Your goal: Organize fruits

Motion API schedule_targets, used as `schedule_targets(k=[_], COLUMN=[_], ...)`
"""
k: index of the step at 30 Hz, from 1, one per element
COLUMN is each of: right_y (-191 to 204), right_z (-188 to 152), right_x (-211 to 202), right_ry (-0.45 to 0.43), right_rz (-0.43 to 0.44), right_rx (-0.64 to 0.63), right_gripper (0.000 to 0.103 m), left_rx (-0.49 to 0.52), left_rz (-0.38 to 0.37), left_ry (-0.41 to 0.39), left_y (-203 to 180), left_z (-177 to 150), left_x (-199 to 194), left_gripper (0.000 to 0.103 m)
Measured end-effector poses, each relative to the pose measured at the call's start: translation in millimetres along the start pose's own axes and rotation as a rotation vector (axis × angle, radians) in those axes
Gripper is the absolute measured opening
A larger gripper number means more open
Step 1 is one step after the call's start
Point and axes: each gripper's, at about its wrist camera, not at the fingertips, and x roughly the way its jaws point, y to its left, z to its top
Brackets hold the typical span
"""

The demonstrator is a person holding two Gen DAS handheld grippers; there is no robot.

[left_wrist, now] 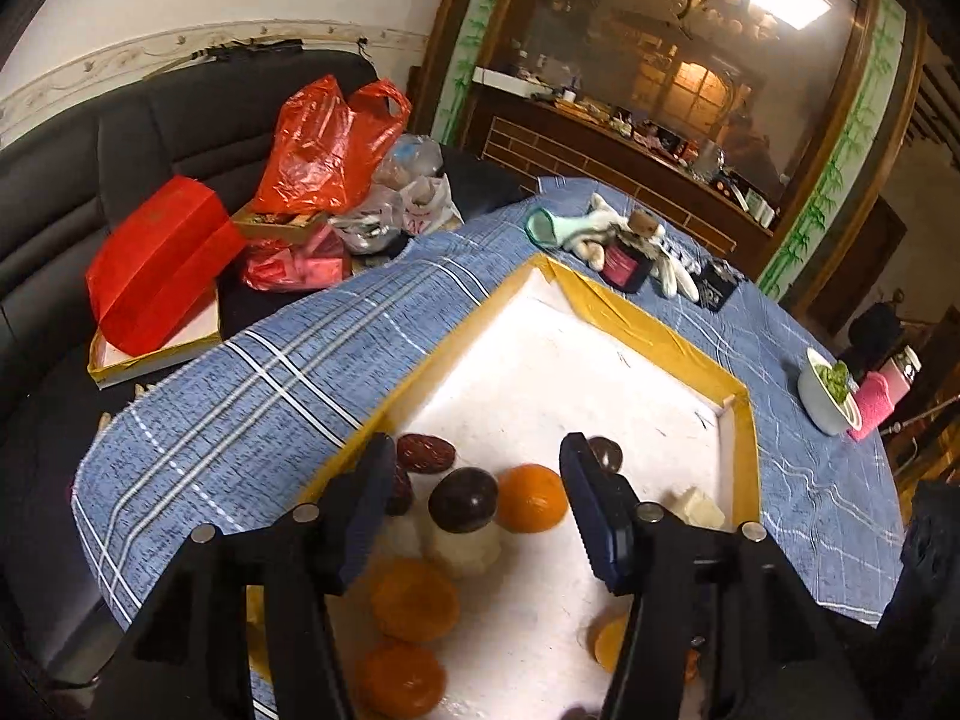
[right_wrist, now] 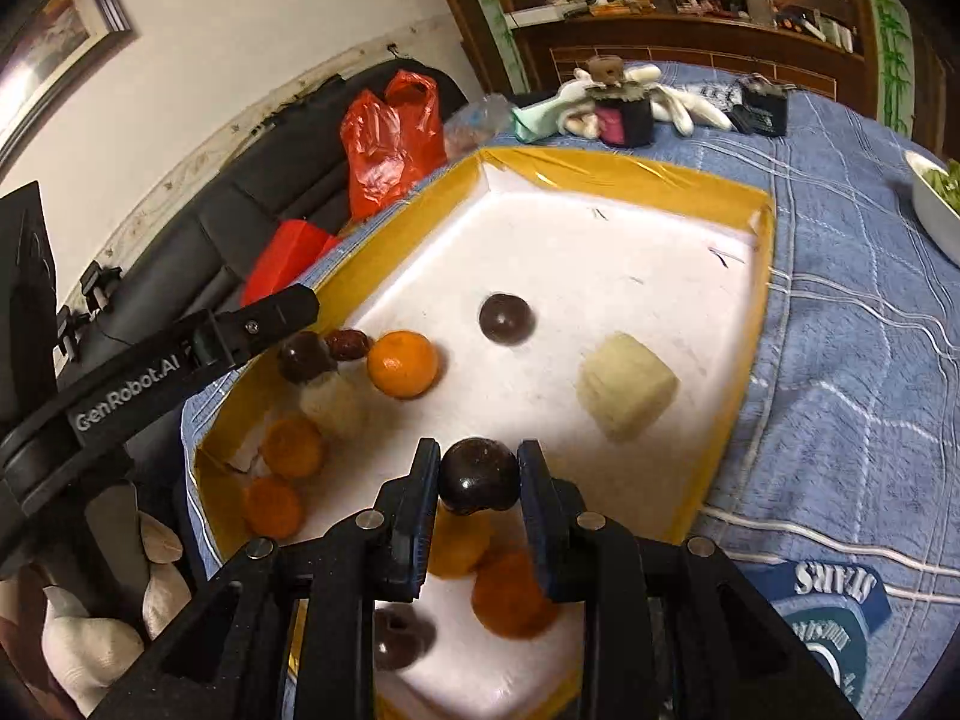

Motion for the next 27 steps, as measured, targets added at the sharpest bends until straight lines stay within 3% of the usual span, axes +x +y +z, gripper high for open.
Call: schedule_targets(k=[8, 12, 21, 27], right_y=[26, 35, 28, -3], right_z=[-1, -3, -11, -23], right_x=[0, -15, -60, -87], right_ry=[-0.028, -0.086, -0.191, -0.23], right_rz=[-0.036, -0.051, -0.073, -0.106], right_rx=[-0.114, -0.152, -0.135, -0.063], right_gripper=[0.034, 0.058, 0.062, 0.063], left_rx=[-0.021, -0.026, 0.035, 0.086], left_rz=[-0.01, 0.009, 0.131, 0.105], left_ry=[-0.039, -0.072, -0.159, -0.168], left_y=[4, 2, -23, -47], left_z=[5, 7, 6, -1], left_x=[-15, -26, -55, -68], left_gripper=[0.07, 0.076, 0.095, 0.096])
